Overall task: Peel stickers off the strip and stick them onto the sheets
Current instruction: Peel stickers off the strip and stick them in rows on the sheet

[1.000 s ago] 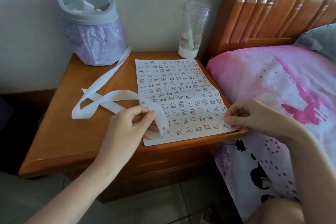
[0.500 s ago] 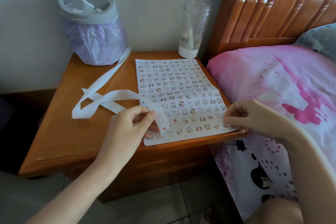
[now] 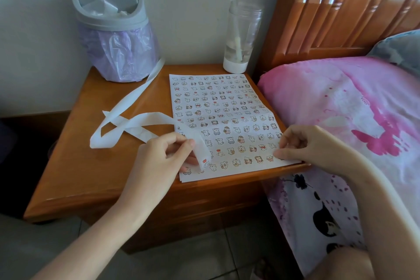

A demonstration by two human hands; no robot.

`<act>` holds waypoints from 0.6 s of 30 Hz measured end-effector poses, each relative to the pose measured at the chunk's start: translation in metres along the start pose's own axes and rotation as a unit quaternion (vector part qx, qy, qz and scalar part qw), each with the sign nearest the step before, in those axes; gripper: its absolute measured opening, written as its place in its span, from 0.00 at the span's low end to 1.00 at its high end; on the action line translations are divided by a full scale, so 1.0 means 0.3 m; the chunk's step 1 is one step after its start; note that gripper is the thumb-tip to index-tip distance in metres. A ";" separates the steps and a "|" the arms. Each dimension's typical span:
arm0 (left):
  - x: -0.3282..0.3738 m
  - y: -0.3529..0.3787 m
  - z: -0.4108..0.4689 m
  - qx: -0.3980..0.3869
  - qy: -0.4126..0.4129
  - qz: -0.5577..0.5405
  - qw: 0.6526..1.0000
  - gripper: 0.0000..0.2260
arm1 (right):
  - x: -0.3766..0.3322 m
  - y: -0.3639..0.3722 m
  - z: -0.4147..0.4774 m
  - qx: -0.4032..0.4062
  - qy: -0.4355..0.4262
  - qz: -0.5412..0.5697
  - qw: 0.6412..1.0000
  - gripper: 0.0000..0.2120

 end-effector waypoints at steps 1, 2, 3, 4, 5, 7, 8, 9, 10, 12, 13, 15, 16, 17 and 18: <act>0.000 0.001 0.000 -0.001 -0.001 0.002 1.000 0.07 | 0.009 -0.005 0.001 0.008 0.006 -0.006 1.000 0.11; -0.001 0.001 0.000 -0.002 -0.001 0.004 1.000 0.07 | 0.018 -0.010 0.003 0.014 0.013 -0.004 1.000 0.12; 0.000 0.001 0.000 -0.003 -0.002 0.005 1.000 0.07 | 0.025 -0.013 0.004 0.019 0.019 0.001 1.000 0.12; 0.001 -0.001 -0.001 -0.002 -0.001 0.006 1.000 0.07 | 0.031 -0.015 0.005 0.021 0.021 0.005 1.000 0.11; 0.004 -0.002 -0.002 -0.001 0.000 0.005 1.000 0.06 | 0.035 -0.015 0.006 0.020 0.023 0.004 1.000 0.10; 0.009 -0.003 -0.005 0.000 0.001 0.001 1.000 0.06 | 0.038 -0.013 0.005 0.014 0.021 -0.003 1.000 0.07; 0.009 -0.002 -0.006 0.000 0.001 0.001 1.000 0.06 | 0.039 -0.012 0.005 0.011 0.019 -0.003 1.000 0.06; 0.010 -0.001 -0.007 0.000 0.001 0.001 1.000 0.06 | 0.038 -0.012 0.004 0.009 0.019 0.000 1.000 0.06; 0.009 -0.001 -0.006 0.000 0.002 0.003 1.000 0.06 | 0.040 -0.012 0.003 0.006 0.021 0.006 1.000 0.07; 0.007 -0.001 -0.006 0.001 0.002 0.004 1.000 0.06 | 0.043 -0.008 0.003 -0.001 0.028 0.013 1.000 0.11; 0.007 -0.001 -0.006 0.000 0.003 0.004 1.000 0.06 | 0.045 -0.005 0.003 -0.007 0.030 0.012 0.999 0.12; 0.007 -0.001 -0.006 0.000 0.004 0.008 1.000 0.06 | 0.051 0.002 0.005 -0.020 0.033 0.013 0.999 0.11; 0.007 -0.001 -0.005 0.000 0.004 0.008 1.000 0.06 | 0.055 0.005 0.004 -0.025 0.034 0.012 0.999 0.09; 0.006 -0.001 -0.005 -0.001 0.003 0.006 1.000 0.06 | 0.054 0.005 0.002 -0.025 0.033 0.006 0.999 0.07; 0.007 -0.001 -0.005 -0.002 0.002 0.005 1.000 0.05 | 0.047 -0.002 0.002 -0.011 0.028 -0.007 1.000 0.06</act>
Point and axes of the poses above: each hand's wrist, its own z-axis towards the middle knuckle, its own y-axis out of the palm, x = y × z, the point moved 10 cm from there along z, towards the middle knuckle, and after that the axes turned 7 degrees about -z, right-handed, at the moved point
